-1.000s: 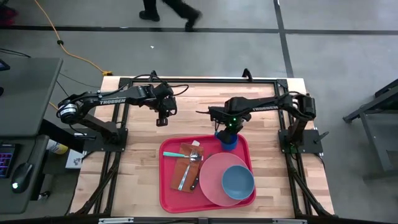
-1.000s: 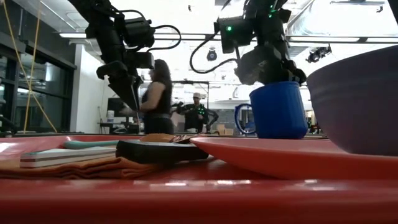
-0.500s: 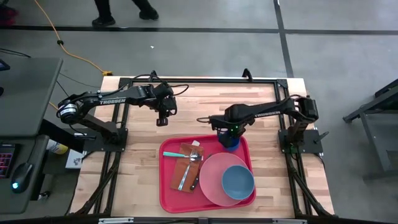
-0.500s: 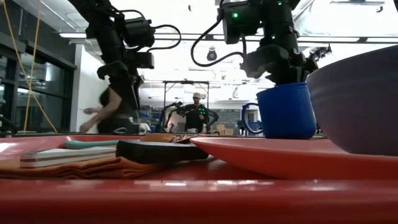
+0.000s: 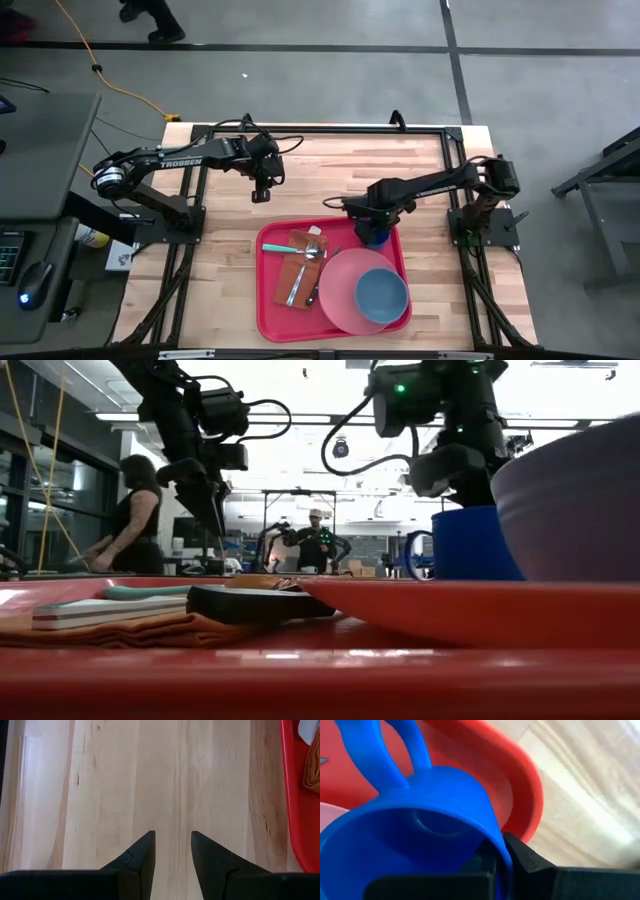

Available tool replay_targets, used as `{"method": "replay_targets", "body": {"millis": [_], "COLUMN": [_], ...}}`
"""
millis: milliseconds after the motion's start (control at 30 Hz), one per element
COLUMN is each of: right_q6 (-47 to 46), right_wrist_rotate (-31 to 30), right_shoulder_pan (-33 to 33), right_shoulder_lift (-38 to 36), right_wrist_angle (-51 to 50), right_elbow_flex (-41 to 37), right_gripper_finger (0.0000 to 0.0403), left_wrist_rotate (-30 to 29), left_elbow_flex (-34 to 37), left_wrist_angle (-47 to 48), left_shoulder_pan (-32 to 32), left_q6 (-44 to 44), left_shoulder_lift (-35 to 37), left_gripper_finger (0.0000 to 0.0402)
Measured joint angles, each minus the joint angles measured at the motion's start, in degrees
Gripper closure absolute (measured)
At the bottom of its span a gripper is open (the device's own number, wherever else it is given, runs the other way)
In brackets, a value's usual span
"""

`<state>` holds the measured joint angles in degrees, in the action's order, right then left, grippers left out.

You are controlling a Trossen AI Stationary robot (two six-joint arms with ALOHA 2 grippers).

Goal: Set up tray
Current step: Adjust the blue mug on the red serving tray

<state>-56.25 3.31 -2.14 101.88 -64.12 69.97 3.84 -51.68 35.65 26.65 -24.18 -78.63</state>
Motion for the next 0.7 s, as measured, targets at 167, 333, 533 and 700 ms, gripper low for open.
{"method": "replay_targets", "body": {"millis": [167, 333, 533, 700], "right_q6": [-1.9, -3.6, -4.9, -4.9], "right_wrist_rotate": [-1.0, -5.1, -5.8, -5.0], "right_shoulder_pan": [-0.1, -0.1, 0.0, -0.5], "right_shoulder_lift": [-2.2, -6.4, -9.5, -10.0], "right_wrist_angle": [0.8, 0.5, -0.8, -1.8], "right_elbow_flex": [-0.8, -0.8, -0.9, -0.8], "right_gripper_finger": [0.0402, 0.0403, 0.0394, 0.0366], "left_wrist_rotate": [0.0, 0.0, 0.0, 0.0], "left_elbow_flex": [0.0, 0.0, 0.0, 0.0], "left_wrist_angle": [0.0, -0.1, -0.1, -0.1], "left_shoulder_pan": [0.0, 0.0, 0.0, 0.0], "left_q6": [0.0, -1.0, -1.1, -1.1], "left_shoulder_lift": [0.0, 0.0, 0.0, 0.0], "left_gripper_finger": [0.0245, 0.0245, 0.0245, 0.0245]}}
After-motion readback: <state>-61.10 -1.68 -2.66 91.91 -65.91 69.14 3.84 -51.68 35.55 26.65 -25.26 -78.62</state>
